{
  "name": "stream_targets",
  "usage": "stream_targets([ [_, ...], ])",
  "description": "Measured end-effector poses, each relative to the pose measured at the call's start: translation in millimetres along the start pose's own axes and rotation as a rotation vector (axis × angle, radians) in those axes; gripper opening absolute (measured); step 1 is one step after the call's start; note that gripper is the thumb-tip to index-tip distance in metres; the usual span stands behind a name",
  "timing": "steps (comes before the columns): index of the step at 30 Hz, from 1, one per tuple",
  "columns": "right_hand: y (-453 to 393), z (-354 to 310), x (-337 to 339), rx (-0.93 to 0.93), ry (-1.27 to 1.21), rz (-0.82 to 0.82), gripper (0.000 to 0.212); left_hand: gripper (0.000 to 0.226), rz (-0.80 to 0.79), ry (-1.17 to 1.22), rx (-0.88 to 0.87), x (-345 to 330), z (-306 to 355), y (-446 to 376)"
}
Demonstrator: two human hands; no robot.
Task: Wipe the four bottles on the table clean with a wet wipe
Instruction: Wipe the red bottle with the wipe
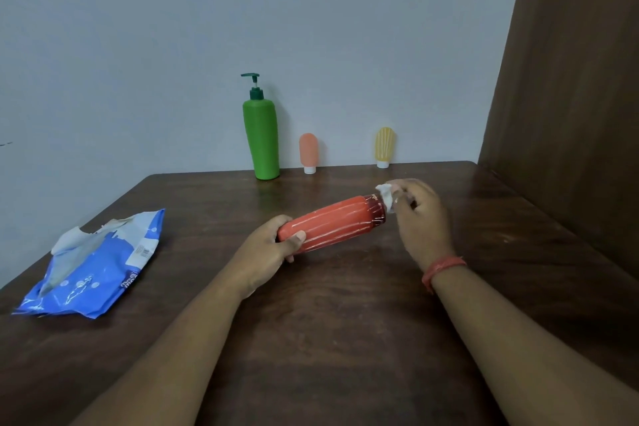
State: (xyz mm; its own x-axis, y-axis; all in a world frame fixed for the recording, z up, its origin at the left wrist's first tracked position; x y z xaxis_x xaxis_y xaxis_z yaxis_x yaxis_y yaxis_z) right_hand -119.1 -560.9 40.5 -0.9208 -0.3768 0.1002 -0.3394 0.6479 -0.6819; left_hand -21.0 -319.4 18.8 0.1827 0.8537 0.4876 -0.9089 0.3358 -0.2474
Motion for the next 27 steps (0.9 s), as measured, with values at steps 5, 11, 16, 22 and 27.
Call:
stream_targets([
  [5, 10, -7, -14, 0.234, 0.234, -0.166, 0.014, 0.021, 0.010, -0.058, -0.016, 0, 2, 3],
  [11, 35, -34, -33, 0.431, 0.212, -0.389, 0.023, 0.018, 0.019, -0.116, -0.050, -1, 11, 7],
  [16, 31, -31, -34, 0.476, 0.259, -0.393, 0.020, 0.019, 0.013, -0.135, -0.053, -1, 13, 8],
  [22, 9, -1, -12, 0.221, 0.284, -0.211, 0.011, 0.019, 0.013, -0.131, -0.048, -1, 15, 9],
  [27, 13, -2, -14, 0.196, 0.316, -0.262, 0.014, 0.021, 0.013, -0.128, -0.033, -2, 15, 9],
])
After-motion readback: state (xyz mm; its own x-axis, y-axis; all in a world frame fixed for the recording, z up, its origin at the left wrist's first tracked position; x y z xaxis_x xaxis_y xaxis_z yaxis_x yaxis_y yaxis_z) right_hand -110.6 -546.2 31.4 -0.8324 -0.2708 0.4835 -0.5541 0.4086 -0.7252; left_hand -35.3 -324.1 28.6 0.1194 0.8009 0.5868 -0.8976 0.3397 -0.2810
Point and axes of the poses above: each hand's wrist, its own y-axis away from the middle knuckle, its own x-axis out of the back of the hand, z = x × y, the point moved 3 cm from there along -y, towards the middle knuckle, and after that the axes turned 15 degrees about z, right-handed, at the moved point
